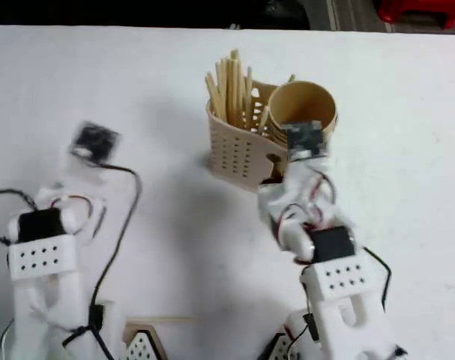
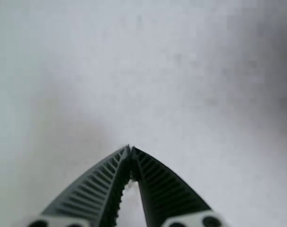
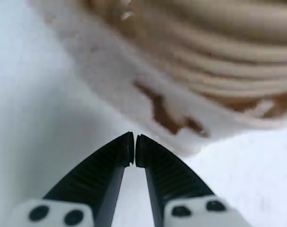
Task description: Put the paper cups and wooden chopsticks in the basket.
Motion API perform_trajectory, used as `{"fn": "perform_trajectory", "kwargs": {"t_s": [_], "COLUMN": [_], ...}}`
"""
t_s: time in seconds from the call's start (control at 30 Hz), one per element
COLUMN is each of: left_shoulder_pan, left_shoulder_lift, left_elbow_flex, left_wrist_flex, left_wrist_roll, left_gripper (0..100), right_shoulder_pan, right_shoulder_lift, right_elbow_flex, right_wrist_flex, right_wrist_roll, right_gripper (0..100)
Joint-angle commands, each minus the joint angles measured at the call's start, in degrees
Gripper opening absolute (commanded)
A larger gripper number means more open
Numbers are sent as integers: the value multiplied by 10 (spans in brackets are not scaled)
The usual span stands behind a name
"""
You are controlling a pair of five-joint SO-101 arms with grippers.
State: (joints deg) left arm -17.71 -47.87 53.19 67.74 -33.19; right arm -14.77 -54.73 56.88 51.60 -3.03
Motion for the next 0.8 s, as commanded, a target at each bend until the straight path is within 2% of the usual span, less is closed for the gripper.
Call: {"fn": "perform_trajectory", "kwargs": {"t_s": [0.0,0.17,0.37,0.57,0.77], "left_shoulder_pan": [107,186,313,432,512], "left_shoulder_lift": [-15,-17,-17,-14,-5], "left_elbow_flex": [-91,-89,-40,-39,-11], "left_wrist_flex": [178,235,233,223,210], "left_wrist_roll": [-114,-118,-99,-47,-33], "left_gripper": [49,208,214,244,245], "right_shoulder_pan": [47,104,153,168,168], "right_shoulder_lift": [-59,-174,-277,-278,-278], "right_elbow_flex": [-4,-6,-4,-3,-2], "right_wrist_flex": [-3,37,60,58,60], "right_wrist_roll": [-25,-29,-29,-27,-24], "right_gripper": [18,18,18,18,18]}}
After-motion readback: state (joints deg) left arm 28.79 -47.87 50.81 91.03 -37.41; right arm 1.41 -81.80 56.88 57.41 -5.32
